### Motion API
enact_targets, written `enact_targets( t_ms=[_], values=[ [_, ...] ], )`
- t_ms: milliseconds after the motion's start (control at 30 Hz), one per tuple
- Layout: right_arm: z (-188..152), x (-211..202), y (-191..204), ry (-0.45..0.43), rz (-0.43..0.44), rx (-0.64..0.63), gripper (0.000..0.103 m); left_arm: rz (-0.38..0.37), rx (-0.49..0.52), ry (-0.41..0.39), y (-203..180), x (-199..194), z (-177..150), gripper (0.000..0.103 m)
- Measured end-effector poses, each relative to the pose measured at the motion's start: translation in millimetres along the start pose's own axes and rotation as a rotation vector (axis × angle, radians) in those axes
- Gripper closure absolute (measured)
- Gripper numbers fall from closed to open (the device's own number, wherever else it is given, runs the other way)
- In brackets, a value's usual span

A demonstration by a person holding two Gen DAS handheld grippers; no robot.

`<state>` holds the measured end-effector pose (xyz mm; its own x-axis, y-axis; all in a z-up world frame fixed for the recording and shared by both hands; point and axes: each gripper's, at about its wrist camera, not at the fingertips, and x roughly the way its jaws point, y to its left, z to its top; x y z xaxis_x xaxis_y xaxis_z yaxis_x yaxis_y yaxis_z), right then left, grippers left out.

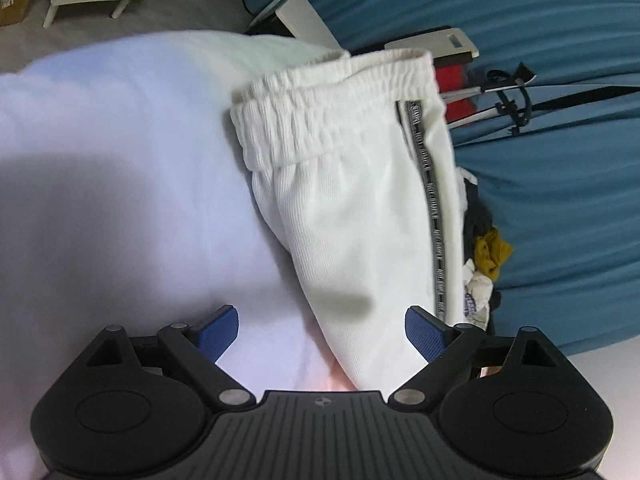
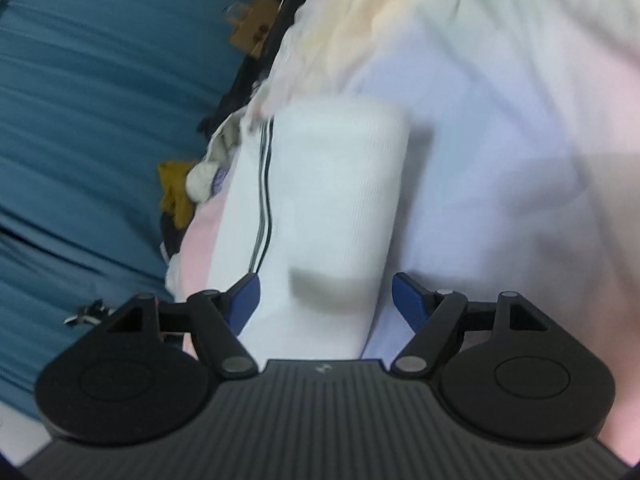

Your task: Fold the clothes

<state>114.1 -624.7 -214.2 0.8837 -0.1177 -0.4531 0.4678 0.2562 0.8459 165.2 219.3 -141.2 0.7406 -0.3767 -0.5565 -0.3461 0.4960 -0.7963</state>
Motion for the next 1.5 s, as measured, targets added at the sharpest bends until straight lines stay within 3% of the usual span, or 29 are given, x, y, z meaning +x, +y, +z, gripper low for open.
enact_targets(
  t_ms=[200, 300, 367, 433, 533, 800, 1033, 1267, 1500],
  values=[
    [-5.9, 53.8, 23.1, -0.036, 0.052, -0.208, 0.028, 0.012, -0.015, -0.123, -12.1, 33.5, 15.1, 0.011],
    [-5.2, 73.8, 31.7, -0.062, 0.08, -0.263, 0.035, 0.016, -0.038, -0.134, -20.6, 53.7, 26.9, 0.03],
    [-5.8, 85.0, 34.1, -0.083, 0.076, -0.268, 0.051, 0.031, -0.045, -0.144, -25.9, 62.0, 33.8, 0.059],
    [-4.9, 92.5, 38.1, -0.1, 0.072, -0.265, 0.073, 0.054, -0.044, -0.158, -31.0, 65.6, 39.8, 0.08],
    [-5.7, 95.5, 50.4, -0.129, 0.08, -0.293, 0.084, 0.103, 0.016, -0.183, -41.7, 61.8, 44.5, 0.09],
    [-1.4, 33.9, 41.4, -0.145, 0.063, -0.213, 0.088, 0.063, 0.026, -0.22, -56.2, 4.3, 44.3, 0.093],
    [-7.1, -19.8, 25.8, -0.045, 0.008, -0.138, 0.088, 0.065, 0.066, -0.184, -48.2, -91.9, 46.6, 0.093],
    [-19.6, -73.2, 14.5, -0.02, 0.004, -0.136, 0.089, 0.135, 0.155, -0.133, -22.8, -175.9, 21.7, 0.092],
    [-24.9, -65.1, -29.6, 0.051, -0.093, -0.084, 0.089, 0.245, 0.229, -0.054, 17.0, -177.1, -9.6, 0.086]
  ],
)
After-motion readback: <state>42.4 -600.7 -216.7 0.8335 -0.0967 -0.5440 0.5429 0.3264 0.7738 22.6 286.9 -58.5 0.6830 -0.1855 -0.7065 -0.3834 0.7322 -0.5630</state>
